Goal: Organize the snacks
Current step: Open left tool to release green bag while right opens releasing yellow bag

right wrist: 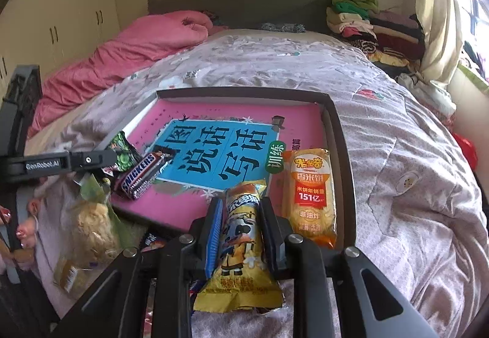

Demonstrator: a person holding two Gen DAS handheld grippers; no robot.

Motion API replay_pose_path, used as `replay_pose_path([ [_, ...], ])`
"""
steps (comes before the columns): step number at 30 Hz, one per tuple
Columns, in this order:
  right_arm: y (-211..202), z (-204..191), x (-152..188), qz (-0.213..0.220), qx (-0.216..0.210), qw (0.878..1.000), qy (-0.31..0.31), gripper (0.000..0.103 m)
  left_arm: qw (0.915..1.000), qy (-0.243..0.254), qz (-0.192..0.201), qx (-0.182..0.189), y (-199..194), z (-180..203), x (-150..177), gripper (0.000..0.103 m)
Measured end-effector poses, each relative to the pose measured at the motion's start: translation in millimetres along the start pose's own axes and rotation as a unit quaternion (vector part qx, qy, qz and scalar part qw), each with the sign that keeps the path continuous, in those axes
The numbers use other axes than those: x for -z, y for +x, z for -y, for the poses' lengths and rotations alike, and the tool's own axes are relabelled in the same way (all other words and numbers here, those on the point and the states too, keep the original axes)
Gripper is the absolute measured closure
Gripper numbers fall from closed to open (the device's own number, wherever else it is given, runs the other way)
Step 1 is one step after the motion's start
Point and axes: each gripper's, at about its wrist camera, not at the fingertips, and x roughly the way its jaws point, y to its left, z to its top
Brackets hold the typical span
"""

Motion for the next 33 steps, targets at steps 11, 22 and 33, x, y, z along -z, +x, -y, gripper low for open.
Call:
replay_pose_path([
  [11,23,-1,-7,-0.011,0.008,1.000,-0.015,0.077,1.0000,0.001,-0.002,0.001,1,1,0,0.074],
  [22,33,-5,-7,-0.008,0.016,0.999,-0.027,0.077,1.0000,0.003,-0.002,-0.002,5,2,-1,0.072],
  [33,17,2,-10,0.019,0.013,1.000,-0.009,0.073,1.0000,0.000,0.004,0.003,-1,0,-3,0.059],
])
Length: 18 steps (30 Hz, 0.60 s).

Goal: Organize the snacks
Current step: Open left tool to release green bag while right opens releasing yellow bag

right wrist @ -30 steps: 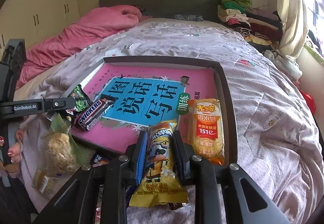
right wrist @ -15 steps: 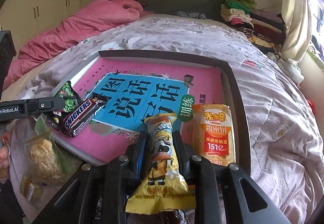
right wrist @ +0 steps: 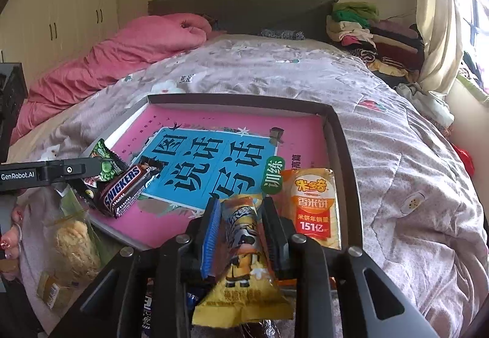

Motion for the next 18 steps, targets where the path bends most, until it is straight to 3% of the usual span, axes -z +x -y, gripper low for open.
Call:
replay_pose_path([
  [18,-20,22,-2,0.020,0.002,0.999,0.043,0.063,0.9998,-0.006,0.018,0.011,-16,-2,-7,0.045],
])
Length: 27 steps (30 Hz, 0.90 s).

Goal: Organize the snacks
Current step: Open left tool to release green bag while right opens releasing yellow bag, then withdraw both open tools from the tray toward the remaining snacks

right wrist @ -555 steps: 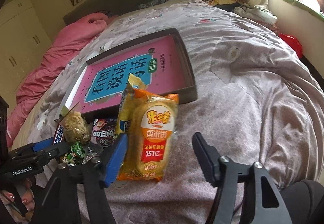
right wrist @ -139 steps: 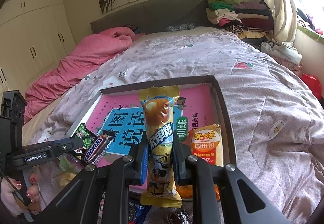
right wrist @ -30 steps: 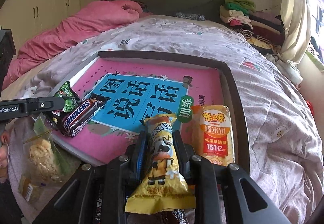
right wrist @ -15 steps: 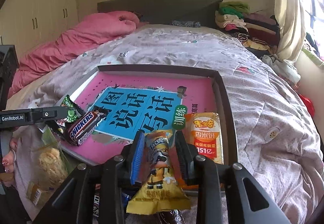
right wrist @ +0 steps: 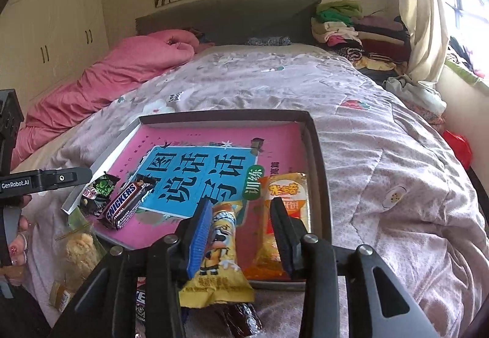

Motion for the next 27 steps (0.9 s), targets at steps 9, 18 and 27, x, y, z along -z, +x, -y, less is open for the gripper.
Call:
replay_pose_path([
  [9,-14,-7,14,-0.031,0.010,0.999,-0.029,0.062,0.9999,0.004,-0.003,0.009,-6,4,2,0.043],
  [18,-6,0,16,-0.032,0.057,0.997,-0.040,0.062,0.9996,0.021,-0.006,0.016,-12,14,7,0.038],
  [27,2,12,10,-0.022,0.063,0.997,-0.029,0.062,0.9993,0.029,-0.010,0.021,-12,19,9,0.033],
])
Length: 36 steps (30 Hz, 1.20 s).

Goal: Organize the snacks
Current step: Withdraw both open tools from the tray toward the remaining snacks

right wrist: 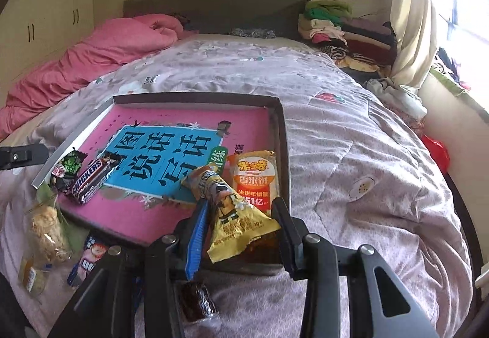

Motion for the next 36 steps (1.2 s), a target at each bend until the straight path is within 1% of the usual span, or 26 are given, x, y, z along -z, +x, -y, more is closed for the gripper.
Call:
replay_pose_path([
  [7,0,2,-3,0.009,-0.007,1.000,0.009,0.062,1.0000,0.005,0.003,-0.001,-2,2,-1,0.029],
  [9,-1,3,-4,0.013,-0.006,1.000,0.012,0.059,1.0000,0.005,0.004,-0.001,-3,2,-1,0.029],
  [13,-4,6,-4,0.018,-0.007,1.000,0.019,0.057,1.0000,0.005,0.005,-0.002,-5,1,-2,0.029],
  [17,-5,9,-5,0.020,-0.001,0.999,0.025,0.052,1.0000,0.006,0.005,-0.002,-6,1,-2,0.028],
  [27,-17,15,-4,0.024,-0.009,0.999,0.042,0.050,0.9999,0.010,0.010,-0.001,-14,2,-2,0.027],
  [36,-24,13,-6,0.034,-0.012,0.999,0.039,0.047,0.9997,0.017,0.017,-0.002,-21,5,-2,0.025],
])
